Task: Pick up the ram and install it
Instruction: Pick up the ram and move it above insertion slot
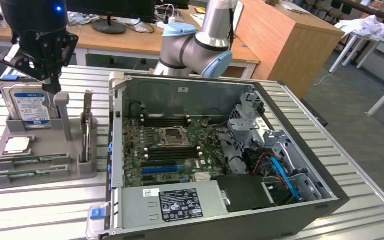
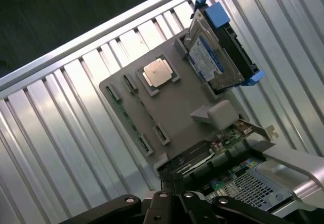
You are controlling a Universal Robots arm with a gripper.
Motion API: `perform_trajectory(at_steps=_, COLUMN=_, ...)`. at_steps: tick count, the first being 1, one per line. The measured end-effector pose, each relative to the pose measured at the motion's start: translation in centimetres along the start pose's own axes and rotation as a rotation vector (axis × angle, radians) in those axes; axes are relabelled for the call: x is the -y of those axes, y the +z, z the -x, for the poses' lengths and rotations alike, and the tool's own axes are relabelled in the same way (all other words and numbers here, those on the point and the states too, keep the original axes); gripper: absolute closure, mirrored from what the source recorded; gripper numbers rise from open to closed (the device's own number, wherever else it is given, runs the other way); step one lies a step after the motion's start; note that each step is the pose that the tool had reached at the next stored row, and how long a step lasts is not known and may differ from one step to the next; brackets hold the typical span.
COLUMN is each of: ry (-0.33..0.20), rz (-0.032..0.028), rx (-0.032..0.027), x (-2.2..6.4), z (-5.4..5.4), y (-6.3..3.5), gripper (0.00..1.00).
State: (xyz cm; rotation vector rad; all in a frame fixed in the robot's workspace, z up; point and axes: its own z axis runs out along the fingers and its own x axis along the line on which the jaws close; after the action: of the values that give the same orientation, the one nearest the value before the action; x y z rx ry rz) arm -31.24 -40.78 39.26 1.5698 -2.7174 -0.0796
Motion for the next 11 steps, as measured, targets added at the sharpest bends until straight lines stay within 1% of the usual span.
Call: perform_trajectory(at_steps=11, ry=-0.064, rz=0.0015, rx=-0.0029, x=0.00, z=0.00, y=0.00, gripper=0.90)
